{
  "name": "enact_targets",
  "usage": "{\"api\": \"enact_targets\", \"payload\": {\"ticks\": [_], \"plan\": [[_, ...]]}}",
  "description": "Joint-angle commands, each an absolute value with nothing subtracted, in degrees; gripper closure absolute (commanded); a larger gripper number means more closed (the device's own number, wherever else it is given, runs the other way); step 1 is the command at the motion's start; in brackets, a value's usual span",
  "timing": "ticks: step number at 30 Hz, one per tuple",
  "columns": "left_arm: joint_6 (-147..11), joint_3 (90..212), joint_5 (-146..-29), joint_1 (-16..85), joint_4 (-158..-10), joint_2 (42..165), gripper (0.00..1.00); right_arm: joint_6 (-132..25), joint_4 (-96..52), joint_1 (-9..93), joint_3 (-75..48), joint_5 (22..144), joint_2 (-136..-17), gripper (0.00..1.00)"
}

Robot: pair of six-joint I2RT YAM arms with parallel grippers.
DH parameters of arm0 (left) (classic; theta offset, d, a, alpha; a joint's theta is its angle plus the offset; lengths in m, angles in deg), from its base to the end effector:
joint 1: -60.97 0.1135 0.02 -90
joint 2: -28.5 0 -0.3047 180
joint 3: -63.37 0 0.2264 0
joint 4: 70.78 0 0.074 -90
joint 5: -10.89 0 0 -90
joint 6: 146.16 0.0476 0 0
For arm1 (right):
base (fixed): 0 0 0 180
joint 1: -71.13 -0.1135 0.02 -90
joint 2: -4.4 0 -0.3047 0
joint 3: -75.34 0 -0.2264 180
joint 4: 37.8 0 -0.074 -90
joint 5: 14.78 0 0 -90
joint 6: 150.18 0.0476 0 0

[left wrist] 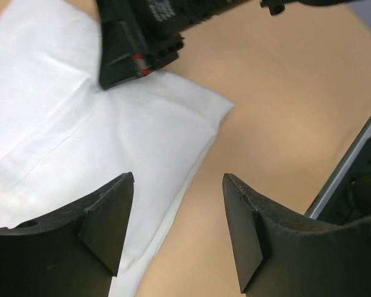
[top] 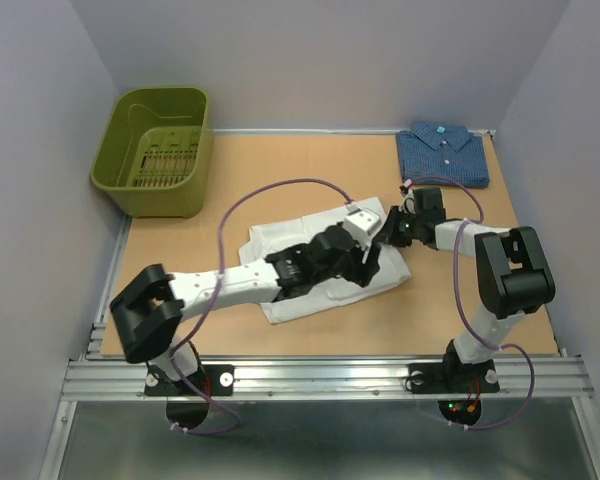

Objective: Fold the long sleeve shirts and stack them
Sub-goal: Fold the shirt

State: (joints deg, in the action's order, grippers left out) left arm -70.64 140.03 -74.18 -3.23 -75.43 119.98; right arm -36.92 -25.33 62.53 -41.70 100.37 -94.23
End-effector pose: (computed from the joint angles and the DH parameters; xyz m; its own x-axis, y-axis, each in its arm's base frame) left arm 0.1609 -0.3234 0.3197 -0.3559 0.1639 -0.9200 0.7981 0.5655 -0.2080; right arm 0.3211 0.0690 0.1955 -0.8407 0.2344 -0.4881 -0.0912 0.8273 0.5543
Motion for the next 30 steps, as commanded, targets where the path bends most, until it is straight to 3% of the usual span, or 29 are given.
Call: {"api": "enact_targets", "payload": {"ticks": [1, 6, 11, 17, 24, 30], "plan": [[-80.0, 132.6, -73.0, 1.9, -74.1, 106.4, 0.3, -50.6, -14.7, 62.8, -33.8, 90.7, -95.4, 0.99], [-89.0, 120.9, -72.5, 14.4, -75.6, 90.9, 0.32, -61.0, -5.0, 62.4, -24.1, 84.5, -95.5, 0.99], [-93.9, 112.1, -75.1, 23.4, -76.7, 86.7, 0.34, -69.3, 0.0, 59.6, -16.9, 75.4, -93.2, 0.99], [-99.6, 106.1, -87.2, 31.3, -67.3, 95.4, 0.34, -75.8, 2.2, 52.7, -11.5, 64.8, -91.6, 0.98], [-100.2, 111.6, -94.0, 31.6, -62.8, 110.1, 0.34, -78.9, 3.3, 46.4, -8.6, 52.7, -93.9, 0.98], [-102.3, 112.1, -93.3, 31.5, -61.3, 115.9, 0.48, -81.8, 3.7, 40.5, -7.1, 41.6, -95.6, 0.98]]}}
